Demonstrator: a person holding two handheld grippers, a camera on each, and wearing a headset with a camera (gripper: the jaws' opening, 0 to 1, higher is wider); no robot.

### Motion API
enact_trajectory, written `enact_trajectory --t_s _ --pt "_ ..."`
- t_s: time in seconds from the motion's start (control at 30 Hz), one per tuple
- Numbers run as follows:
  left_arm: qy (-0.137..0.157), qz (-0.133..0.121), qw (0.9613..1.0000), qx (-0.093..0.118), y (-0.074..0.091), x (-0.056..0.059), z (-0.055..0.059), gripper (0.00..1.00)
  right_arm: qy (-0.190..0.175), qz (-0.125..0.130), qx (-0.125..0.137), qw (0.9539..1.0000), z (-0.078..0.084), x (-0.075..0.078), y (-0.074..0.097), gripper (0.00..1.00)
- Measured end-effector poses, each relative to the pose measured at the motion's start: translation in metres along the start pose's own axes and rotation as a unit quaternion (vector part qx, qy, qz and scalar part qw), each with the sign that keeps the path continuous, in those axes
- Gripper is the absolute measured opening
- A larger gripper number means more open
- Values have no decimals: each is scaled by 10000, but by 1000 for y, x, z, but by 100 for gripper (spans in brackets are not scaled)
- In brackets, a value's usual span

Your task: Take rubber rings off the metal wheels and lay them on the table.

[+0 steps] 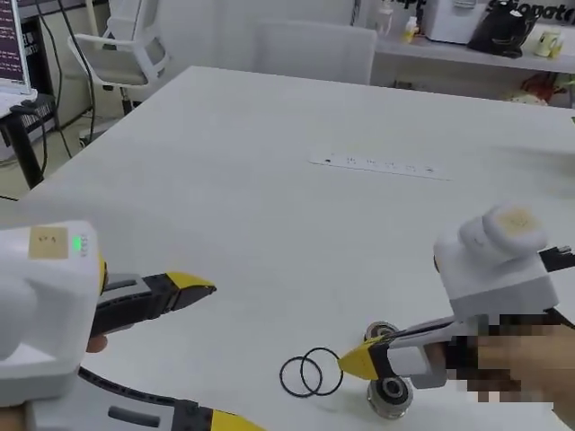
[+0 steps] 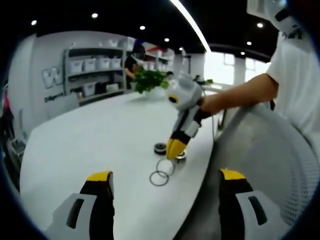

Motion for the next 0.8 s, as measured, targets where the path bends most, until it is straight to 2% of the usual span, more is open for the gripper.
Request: enact_trajectory --t_s 0.17,0.27,0.47,0.8 --pt "44 -44 10000 16 1 -1 0 87 35 152 -164 9997 3 5 -7 0" --pt "61 -10 10000 -72 0 -1 2 86 171 291 -260 9991 6 8 -10 0" --pt "43 27 9999 -149 0 0 4 85 207 364 -155 9990 3 10 -8 0" --pt "70 21 9998 -187 -1 1 5 85 333 500 -276 9978 6 13 -8 5"
Point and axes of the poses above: the centre of the closed fingertips' face, and the gripper's own axes: y roughly backward along the fingers, x roughly to its right, z roughly out of its underside, the point moved 8 cm from there along y, roughly backward along the fingers, and after that the axes turned 5 degrees about -x, right-handed, at the moved point
